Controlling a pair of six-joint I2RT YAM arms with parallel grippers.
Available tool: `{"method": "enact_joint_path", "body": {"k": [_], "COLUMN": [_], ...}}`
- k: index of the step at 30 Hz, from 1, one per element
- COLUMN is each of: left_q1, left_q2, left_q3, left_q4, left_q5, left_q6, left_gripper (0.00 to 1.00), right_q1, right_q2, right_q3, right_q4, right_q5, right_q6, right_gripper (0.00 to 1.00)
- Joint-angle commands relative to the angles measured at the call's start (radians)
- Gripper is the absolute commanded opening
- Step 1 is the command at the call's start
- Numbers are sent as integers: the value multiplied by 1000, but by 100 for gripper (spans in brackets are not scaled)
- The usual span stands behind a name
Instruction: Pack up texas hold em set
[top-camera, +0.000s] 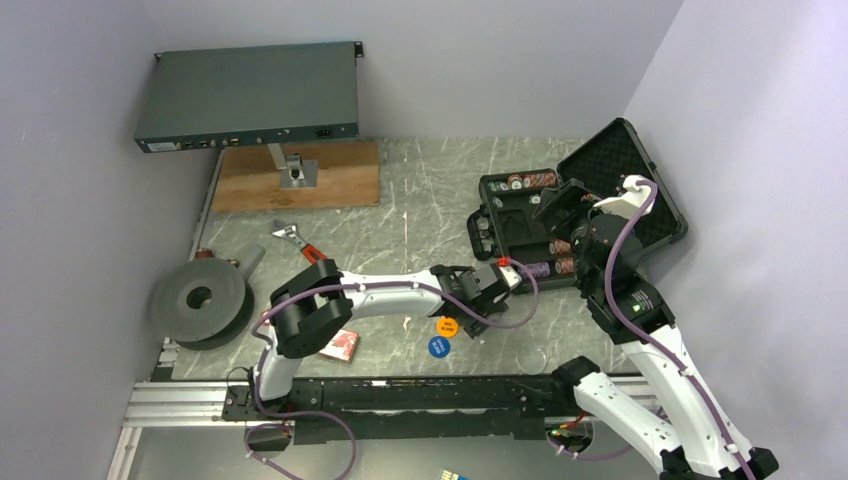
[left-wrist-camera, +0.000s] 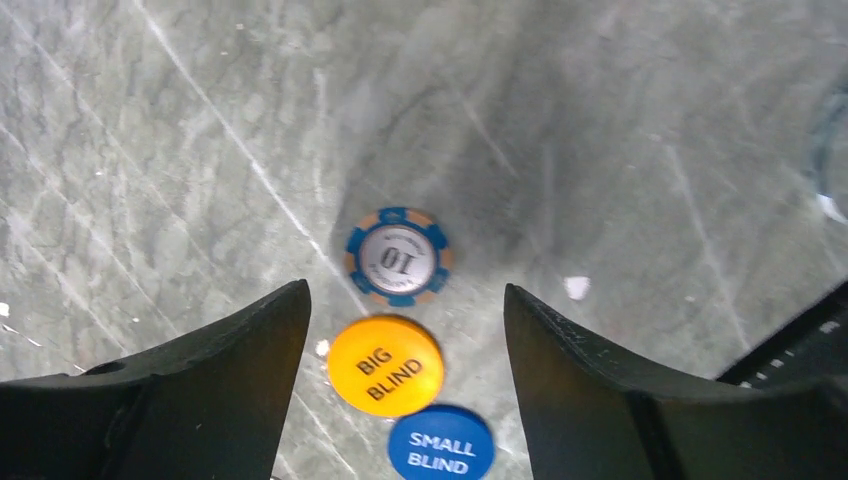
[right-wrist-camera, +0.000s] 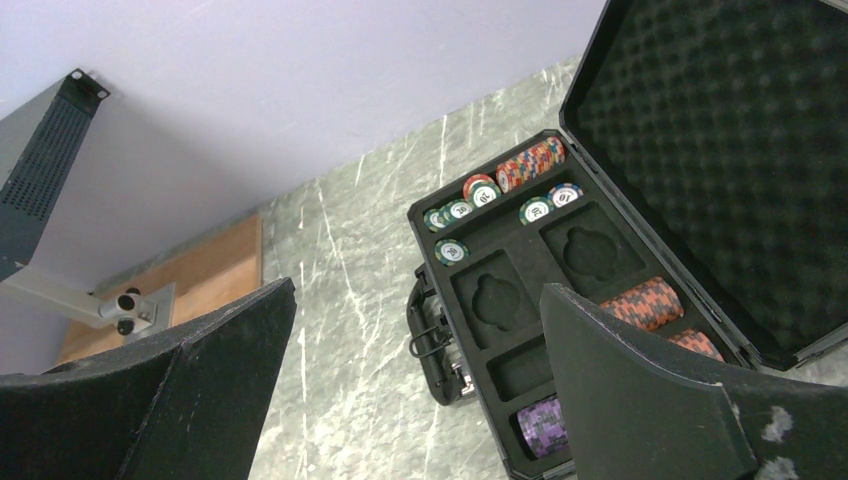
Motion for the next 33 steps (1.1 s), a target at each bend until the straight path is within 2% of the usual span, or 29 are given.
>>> {"method": "enact_joint_path", "body": {"k": [1,11,18,24,28,33], "left_q1": [-64,-153,-175,-190,-202,-212], "left_q2": [-76,1,74,130,150,141], "left_q3": [18,122,162,153,133,109], "left_q4": [21,182,271,346,402,423], "left_q5": [-47,80,165,203,242,238], "left_q6": [22,156,234,255,324,334], "left_gripper": [78,84,88,90,90,96], "right_q1": [5,5,5,4,5,5], "right_q2": [-4,-22,-53,-72,-74,-72], "right_q3": [22,135,148,156,149,145], "right_q4": [4,-44,-98,-129,-136,-144], "right_q5": [9,1,-16,-27,-39,-51], "right_q6": [12,14,34,41,46,54], "right_gripper": [96,95,95,95,95,95]}}
